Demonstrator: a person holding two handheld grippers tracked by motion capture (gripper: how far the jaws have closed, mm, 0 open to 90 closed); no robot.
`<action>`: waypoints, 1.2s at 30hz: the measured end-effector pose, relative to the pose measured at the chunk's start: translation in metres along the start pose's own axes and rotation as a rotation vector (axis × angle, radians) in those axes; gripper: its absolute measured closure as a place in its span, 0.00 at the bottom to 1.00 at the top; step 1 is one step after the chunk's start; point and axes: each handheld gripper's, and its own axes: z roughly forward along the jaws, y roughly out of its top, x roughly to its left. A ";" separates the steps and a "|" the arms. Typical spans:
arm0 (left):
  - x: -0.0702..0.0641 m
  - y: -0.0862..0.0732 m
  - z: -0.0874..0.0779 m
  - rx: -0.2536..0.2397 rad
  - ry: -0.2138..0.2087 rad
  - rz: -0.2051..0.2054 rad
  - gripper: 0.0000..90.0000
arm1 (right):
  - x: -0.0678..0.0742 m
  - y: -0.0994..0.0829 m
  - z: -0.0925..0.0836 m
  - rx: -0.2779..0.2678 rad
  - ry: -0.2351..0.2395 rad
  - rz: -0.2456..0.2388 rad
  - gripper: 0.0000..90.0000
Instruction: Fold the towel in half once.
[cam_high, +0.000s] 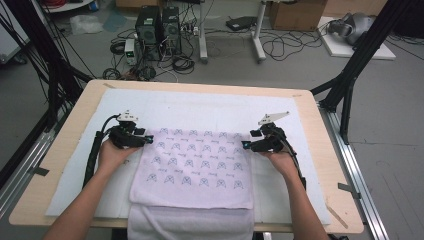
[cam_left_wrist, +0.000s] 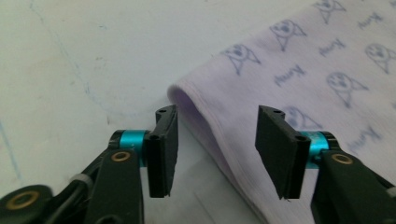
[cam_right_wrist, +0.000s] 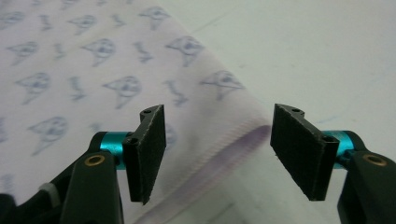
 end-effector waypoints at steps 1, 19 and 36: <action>0.003 0.002 0.004 0.018 -0.003 -0.011 0.47 | -0.004 -0.001 0.003 0.003 -0.006 0.012 0.38; 0.013 0.070 -0.007 -0.041 0.116 0.047 0.98 | -0.023 0.064 0.004 0.028 -0.087 -0.068 0.96; 0.033 0.073 -0.014 -0.055 0.072 0.032 0.55 | -0.047 0.071 -0.007 -0.009 -0.098 0.062 0.49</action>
